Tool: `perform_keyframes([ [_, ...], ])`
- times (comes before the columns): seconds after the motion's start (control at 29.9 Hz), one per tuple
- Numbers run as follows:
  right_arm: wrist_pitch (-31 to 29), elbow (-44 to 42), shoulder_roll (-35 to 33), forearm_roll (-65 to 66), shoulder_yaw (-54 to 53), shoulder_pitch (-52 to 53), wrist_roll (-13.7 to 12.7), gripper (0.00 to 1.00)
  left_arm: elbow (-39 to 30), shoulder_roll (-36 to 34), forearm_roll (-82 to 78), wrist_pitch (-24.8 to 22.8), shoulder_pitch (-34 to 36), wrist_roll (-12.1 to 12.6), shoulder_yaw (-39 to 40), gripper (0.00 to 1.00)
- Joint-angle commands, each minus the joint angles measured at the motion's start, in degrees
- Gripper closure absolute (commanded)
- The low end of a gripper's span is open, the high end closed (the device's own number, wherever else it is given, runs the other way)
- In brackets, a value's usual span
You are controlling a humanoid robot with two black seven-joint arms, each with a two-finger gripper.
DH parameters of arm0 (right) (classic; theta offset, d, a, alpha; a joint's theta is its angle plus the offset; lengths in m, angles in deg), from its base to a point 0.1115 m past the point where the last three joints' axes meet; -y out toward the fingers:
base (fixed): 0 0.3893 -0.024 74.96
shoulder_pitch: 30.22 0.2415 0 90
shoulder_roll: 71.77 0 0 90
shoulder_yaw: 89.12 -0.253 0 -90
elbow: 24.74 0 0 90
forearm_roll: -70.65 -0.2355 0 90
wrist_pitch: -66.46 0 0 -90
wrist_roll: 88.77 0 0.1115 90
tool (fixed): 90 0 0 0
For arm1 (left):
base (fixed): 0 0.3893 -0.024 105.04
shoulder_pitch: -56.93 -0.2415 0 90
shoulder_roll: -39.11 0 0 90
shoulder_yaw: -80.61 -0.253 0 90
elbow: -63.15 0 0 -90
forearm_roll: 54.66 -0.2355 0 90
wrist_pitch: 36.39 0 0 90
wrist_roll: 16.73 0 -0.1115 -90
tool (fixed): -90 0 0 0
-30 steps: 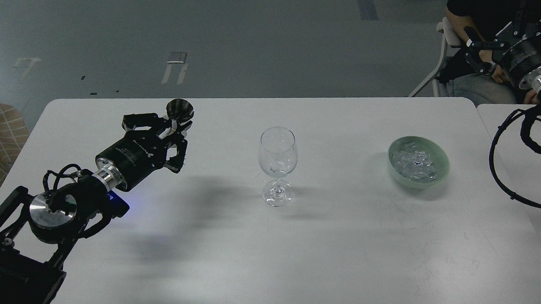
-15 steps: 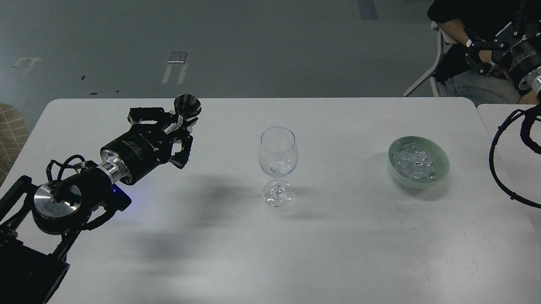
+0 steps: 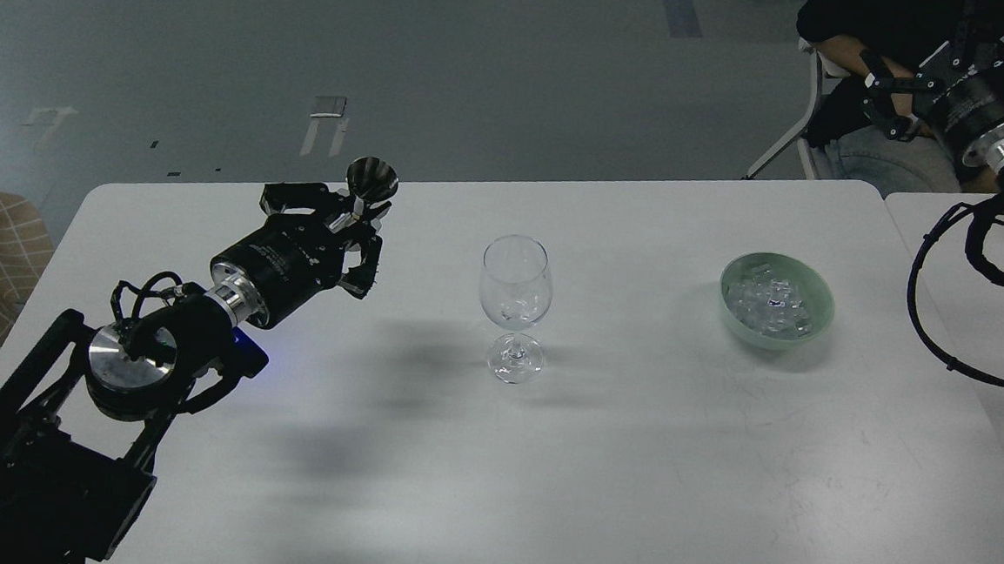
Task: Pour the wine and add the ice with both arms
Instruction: 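Carry the jigger with the left gripper toward the wine glass, then position the jigger just above the wine glass rim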
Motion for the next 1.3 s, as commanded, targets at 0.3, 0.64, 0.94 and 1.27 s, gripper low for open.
perform_keyframes([
  [0.3, 0.0, 0.0, 0.0, 0.0, 0.0, -0.1, 0.0, 0.00, -2.5, 0.0, -0.9, 2.6, 2.0, -0.1, -3.2, 1.00],
  [0.64, 0.0, 0.0, 0.0, 0.0, 0.0, -0.1, 0.0, 0.00, -3.2, 0.1, -2.5, 4.1, 2.6, 0.0, -4.2, 1.00],
  [0.94, 0.0, 0.0, 0.0, 0.0, 0.0, -0.1, 0.0, 0.00, -4.5, 0.2, -2.6, 6.3, 4.1, -0.1, -5.7, 1.00],
  [1.27, 0.0, 0.0, 0.0, 0.0, -0.1, -0.1, 0.0, 0.00, -5.3, 1.5, -4.9, 8.7, 4.5, 0.0, -5.7, 1.00],
])
